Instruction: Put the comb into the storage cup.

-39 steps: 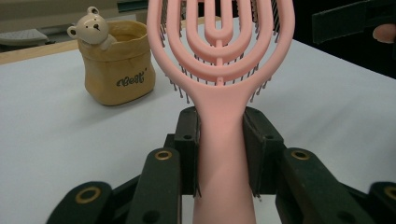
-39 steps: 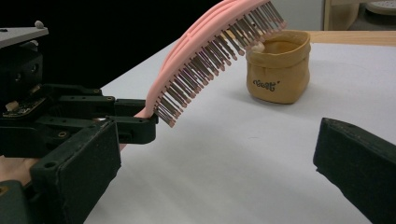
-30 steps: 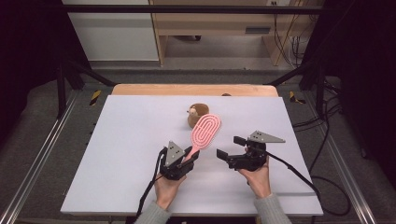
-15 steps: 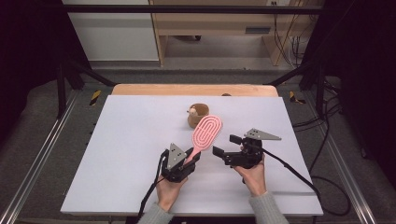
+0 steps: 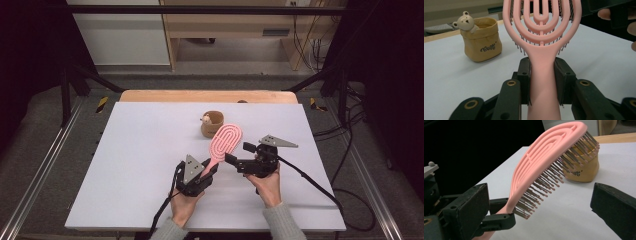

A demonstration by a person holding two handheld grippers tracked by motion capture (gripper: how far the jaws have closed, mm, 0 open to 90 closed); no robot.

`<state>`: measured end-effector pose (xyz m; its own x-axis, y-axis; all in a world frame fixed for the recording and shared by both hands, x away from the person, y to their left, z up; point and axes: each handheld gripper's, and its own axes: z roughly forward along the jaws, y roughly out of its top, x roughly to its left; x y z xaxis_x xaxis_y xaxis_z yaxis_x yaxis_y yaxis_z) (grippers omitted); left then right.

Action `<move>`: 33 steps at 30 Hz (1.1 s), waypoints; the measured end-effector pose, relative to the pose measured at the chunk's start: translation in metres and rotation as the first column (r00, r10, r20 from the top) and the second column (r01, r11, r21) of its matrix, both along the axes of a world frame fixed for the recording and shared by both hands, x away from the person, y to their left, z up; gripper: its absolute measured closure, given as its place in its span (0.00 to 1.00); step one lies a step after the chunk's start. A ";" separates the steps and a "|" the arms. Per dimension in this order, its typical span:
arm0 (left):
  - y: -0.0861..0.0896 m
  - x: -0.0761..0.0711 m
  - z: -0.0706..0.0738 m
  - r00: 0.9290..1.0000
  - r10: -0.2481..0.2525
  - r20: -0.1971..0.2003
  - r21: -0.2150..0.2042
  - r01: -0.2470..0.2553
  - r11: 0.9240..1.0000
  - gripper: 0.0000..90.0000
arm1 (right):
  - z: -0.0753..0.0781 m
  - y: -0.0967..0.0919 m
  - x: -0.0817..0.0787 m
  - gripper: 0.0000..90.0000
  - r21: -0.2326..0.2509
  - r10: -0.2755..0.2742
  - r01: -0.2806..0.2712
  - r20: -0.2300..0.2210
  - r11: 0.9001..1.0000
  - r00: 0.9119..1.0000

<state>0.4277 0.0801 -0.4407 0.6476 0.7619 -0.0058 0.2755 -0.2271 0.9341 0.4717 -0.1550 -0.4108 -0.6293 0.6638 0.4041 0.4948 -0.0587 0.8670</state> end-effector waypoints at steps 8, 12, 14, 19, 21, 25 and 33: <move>-0.004 -0.002 0.000 1.000 -0.005 0.011 0.005 0.005 1.000 0.77 | 0.001 0.002 0.004 0.06 0.021 0.001 -0.001 -0.022 1.000 1.000; -0.007 -0.004 0.000 1.000 -0.013 0.014 0.007 0.013 1.000 0.77 | 0.000 0.003 0.005 0.12 0.033 0.009 -0.008 -0.038 0.999 0.999; -0.008 -0.005 0.000 1.000 -0.015 0.018 0.008 0.015 1.000 0.77 | 0.000 0.003 0.006 0.14 0.035 0.012 -0.011 -0.043 0.999 0.999; -0.011 -0.007 -0.001 0.999 -0.020 0.026 0.006 0.019 1.000 0.77 | 0.000 0.003 0.006 0.21 0.046 0.020 -0.018 -0.047 0.999 0.999; -0.012 -0.008 -0.001 0.999 -0.023 0.029 0.004 0.023 1.000 0.77 | 0.000 0.003 0.006 0.27 0.054 0.025 -0.022 -0.058 0.998 0.998; -0.013 -0.009 -0.001 0.999 -0.025 0.032 0.004 0.025 1.000 0.77 | 0.000 0.003 0.006 0.34 0.060 0.030 -0.026 -0.057 0.998 0.998; -0.012 -0.010 0.000 0.999 -0.022 0.045 -0.001 0.022 1.000 0.77 | 0.001 0.002 0.007 0.54 0.085 0.026 -0.020 -0.077 0.996 0.997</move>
<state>0.4172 0.0683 -0.4405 0.6638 0.7476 0.0225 0.2287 -0.2315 0.9456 0.4785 -0.1530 -0.4094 -0.6085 0.6114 0.5058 0.5624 -0.1174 0.8185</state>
